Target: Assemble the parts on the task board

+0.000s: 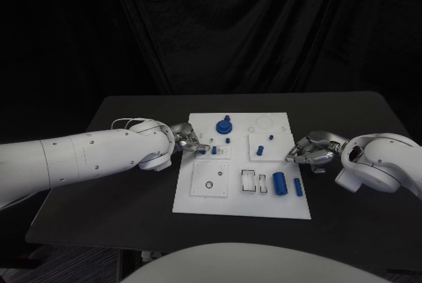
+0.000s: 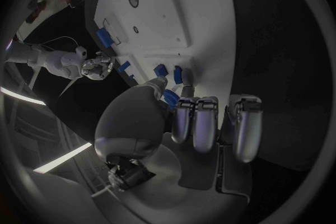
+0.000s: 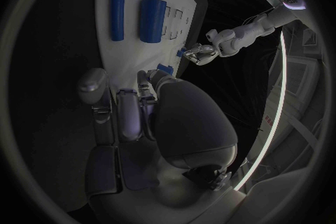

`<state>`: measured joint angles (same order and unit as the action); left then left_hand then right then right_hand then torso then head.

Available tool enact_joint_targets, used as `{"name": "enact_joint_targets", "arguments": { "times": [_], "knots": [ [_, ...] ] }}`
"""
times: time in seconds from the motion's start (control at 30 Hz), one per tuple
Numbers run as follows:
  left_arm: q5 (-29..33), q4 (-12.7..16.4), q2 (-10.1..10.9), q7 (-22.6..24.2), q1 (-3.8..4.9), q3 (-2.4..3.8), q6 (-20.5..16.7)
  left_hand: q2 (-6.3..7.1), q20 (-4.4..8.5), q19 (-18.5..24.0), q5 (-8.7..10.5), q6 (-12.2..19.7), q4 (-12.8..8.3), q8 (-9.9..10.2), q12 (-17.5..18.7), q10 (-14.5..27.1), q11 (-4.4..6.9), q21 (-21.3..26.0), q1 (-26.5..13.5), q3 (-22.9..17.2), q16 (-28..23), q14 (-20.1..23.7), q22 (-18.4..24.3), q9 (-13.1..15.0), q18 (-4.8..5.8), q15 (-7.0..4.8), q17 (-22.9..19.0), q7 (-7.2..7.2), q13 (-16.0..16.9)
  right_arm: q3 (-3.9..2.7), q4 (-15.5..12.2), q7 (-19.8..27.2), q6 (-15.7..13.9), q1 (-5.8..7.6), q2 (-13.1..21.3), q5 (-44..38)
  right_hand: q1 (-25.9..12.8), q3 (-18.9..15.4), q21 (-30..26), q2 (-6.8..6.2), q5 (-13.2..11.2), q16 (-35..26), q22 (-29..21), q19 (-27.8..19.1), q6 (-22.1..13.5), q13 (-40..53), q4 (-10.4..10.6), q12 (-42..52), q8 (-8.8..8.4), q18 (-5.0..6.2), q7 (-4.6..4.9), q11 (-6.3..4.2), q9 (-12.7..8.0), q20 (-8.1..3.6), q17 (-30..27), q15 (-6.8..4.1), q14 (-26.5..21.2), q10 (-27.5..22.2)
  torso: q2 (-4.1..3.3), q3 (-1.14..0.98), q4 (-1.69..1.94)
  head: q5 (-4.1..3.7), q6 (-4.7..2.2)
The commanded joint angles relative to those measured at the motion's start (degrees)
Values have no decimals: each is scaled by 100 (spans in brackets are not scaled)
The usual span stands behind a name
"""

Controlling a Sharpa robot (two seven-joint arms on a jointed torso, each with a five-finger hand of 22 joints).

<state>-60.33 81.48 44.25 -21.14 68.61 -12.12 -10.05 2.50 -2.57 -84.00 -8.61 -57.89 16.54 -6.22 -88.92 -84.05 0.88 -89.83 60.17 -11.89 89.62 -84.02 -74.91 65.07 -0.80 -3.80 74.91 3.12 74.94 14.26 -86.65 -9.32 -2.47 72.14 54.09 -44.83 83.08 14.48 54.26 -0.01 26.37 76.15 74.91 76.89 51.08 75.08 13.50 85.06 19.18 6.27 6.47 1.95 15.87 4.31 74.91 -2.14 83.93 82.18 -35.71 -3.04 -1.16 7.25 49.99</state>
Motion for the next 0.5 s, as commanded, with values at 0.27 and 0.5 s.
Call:
{"name": "enact_joint_targets", "arguments": {
  "times": [0.27,0.5],
  "knots": [
    [-8,-92,-26,6,-21,2,41,-302,-92,-600,329,-19,26,205,26,-480,-77,-17,-571,704,38,-598,-1509,-465,80,70,1509,83,1398,-3,-7,-83,36,-17,9,-15,9,48,-39,-30,32,-33,433,-35,-36,732,1,-31,37,83,3,9,6,3,216,32,55,-41,-3,-2,-6,-3,1],
    [-8,-129,-37,56,-30,2,0,-492,-99,-600,362,-56,30,196,26,-479,-78,-17,-782,956,38,-598,-1509,-562,80,76,1509,85,1397,-3,-6,-83,38,-18,6,-15,1,53,-60,-32,31,-35,428,-38,-46,727,3,-34,40,85,5,10,7,4,212,34,52,-46,-3,-3,-8,4,1]
  ]
}}
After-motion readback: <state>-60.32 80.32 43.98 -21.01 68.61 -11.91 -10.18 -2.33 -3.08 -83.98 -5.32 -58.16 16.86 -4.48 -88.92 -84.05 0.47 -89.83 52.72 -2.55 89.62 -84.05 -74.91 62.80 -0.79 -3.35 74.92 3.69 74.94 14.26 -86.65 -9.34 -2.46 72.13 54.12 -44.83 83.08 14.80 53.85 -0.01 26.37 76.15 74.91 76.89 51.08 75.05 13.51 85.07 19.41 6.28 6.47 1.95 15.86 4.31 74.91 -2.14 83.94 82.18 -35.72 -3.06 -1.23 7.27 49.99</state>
